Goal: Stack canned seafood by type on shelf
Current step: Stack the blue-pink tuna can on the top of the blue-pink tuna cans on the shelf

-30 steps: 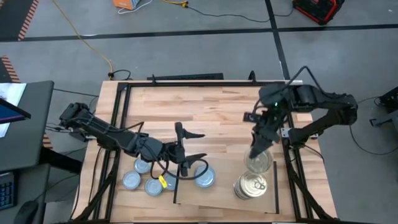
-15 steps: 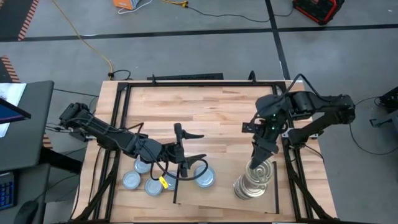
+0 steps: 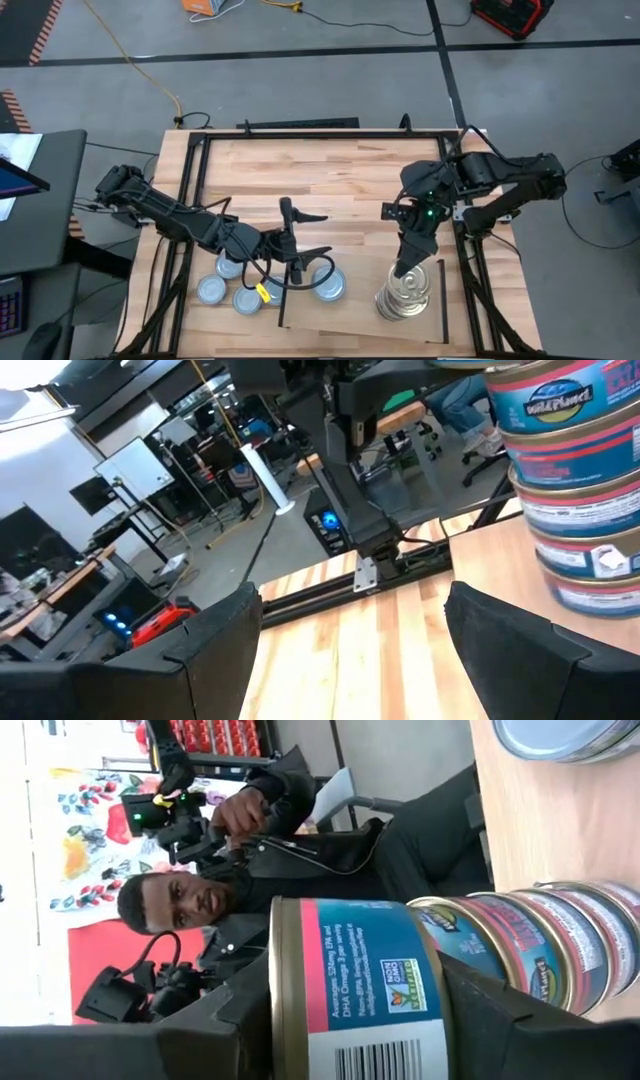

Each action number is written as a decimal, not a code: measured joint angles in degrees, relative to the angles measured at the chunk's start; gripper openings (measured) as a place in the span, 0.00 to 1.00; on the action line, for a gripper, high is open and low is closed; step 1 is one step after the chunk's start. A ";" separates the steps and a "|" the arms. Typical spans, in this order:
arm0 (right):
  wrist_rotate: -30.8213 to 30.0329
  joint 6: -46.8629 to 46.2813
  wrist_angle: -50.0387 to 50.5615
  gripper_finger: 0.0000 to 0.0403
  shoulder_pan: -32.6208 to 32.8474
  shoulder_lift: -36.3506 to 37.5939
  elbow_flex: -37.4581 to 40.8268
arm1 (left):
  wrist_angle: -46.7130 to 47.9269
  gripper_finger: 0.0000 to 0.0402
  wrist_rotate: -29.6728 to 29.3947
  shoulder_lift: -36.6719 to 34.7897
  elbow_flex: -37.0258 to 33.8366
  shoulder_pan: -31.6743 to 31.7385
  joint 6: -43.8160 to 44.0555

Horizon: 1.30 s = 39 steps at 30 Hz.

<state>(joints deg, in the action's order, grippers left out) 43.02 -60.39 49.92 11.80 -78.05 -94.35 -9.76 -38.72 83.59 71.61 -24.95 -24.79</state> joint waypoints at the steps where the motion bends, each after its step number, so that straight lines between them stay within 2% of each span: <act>1: -0.41 0.02 -0.02 0.59 0.21 0.00 0.00 | -0.05 0.75 -0.32 0.00 0.00 0.00 -0.42; 11: -1.06 -1.57 0.24 0.62 0.32 0.07 0.00 | -0.84 0.75 -2.98 0.00 0.00 0.00 -2.61; 22: -2.11 -4.66 0.77 0.62 4.34 0.71 0.00 | -0.29 0.75 -4.54 0.00 0.00 0.00 -2.68; 29: -4.10 -3.12 3.28 0.62 3.30 1.28 -0.01 | -0.37 0.75 -5.07 0.00 0.00 0.00 -1.94; 39: -2.94 -3.77 5.87 0.62 3.42 1.41 -0.09 | -0.32 0.75 -5.51 0.00 0.00 0.00 -3.55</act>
<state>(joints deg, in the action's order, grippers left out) 40.08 -64.17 55.79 15.22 -76.64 -94.43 -10.08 -44.23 83.59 71.61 -24.95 -28.34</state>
